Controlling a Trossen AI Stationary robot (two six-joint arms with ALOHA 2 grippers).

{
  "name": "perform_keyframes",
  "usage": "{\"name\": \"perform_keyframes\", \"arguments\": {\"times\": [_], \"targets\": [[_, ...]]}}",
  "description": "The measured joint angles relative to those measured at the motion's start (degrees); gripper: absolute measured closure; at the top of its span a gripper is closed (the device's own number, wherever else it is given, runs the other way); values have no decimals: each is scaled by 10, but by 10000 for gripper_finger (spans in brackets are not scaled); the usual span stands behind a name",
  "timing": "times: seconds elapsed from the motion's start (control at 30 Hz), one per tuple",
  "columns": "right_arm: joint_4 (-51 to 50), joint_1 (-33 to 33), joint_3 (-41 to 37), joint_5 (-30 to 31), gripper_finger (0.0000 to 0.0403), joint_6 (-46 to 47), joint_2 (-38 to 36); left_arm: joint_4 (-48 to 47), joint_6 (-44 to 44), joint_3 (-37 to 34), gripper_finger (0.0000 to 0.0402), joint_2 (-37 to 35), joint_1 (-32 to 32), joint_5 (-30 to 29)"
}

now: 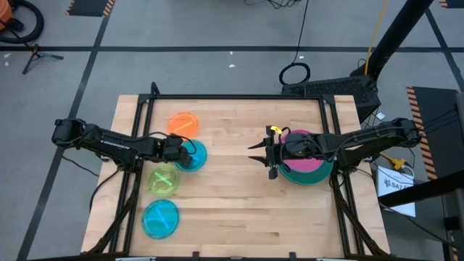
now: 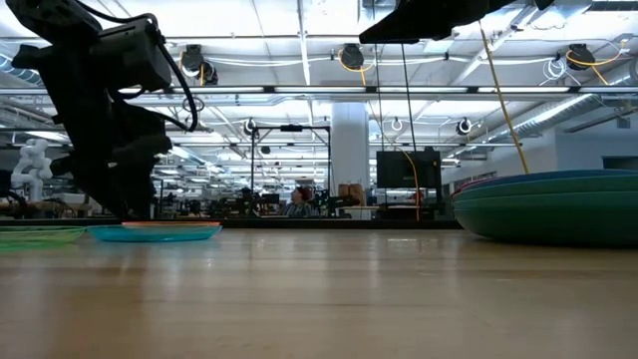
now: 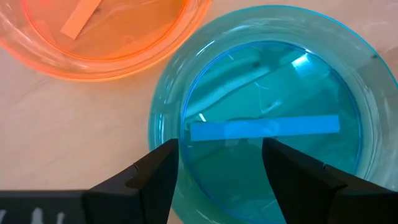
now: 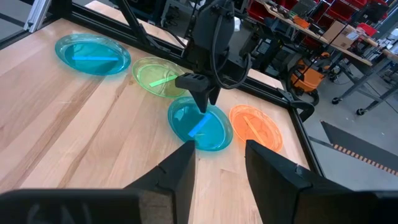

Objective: Stack plastic plates
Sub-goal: Stack the top light blue plate on top of the pink plate

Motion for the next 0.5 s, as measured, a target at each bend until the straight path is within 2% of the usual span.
{"name": "perform_keyframes", "arguments": {"times": [0.33,0.5], "targets": [[0,0,0,0,271,0,0,-4,0,0,165,0,0,-2],[0,0,0,0,271,0,0,-56,-25,0,165,0,0,-32]]}}
